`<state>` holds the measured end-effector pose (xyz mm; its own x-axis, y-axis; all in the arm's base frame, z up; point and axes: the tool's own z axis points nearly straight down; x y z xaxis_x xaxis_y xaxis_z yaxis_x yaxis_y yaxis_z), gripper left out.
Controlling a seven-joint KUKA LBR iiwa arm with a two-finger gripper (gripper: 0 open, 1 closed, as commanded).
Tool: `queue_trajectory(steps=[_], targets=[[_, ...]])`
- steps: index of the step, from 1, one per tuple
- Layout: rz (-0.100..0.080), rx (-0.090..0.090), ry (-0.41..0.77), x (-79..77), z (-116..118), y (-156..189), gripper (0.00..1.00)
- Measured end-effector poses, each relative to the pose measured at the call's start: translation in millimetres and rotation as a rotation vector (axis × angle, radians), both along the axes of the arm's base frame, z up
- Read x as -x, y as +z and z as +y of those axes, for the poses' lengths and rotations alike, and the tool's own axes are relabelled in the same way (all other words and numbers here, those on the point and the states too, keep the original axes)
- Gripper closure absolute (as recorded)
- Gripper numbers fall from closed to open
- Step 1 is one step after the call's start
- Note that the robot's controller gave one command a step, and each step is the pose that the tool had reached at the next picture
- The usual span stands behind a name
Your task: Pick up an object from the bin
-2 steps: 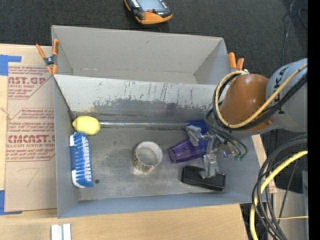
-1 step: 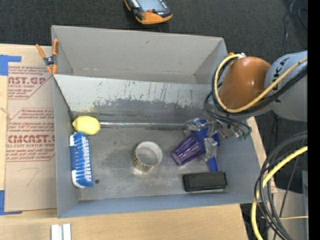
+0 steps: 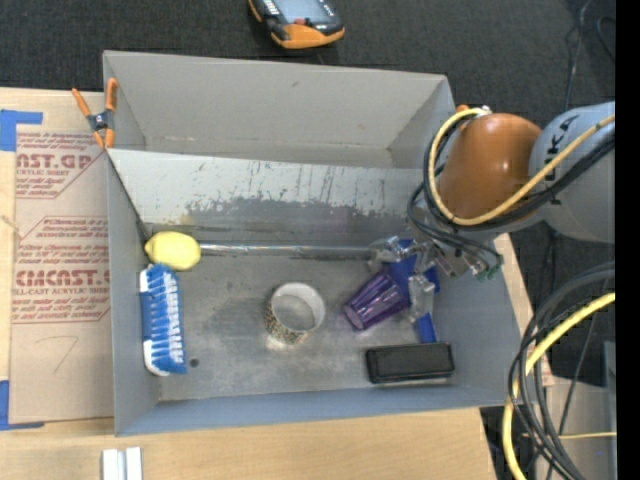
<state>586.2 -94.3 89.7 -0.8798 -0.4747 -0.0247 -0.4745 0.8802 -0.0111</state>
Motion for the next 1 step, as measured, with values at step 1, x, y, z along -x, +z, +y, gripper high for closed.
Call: queue_trajectory(steps=[1], targets=[[-0.01,0.008,0.493,11.8,-4.9,-15.4,1.0]])
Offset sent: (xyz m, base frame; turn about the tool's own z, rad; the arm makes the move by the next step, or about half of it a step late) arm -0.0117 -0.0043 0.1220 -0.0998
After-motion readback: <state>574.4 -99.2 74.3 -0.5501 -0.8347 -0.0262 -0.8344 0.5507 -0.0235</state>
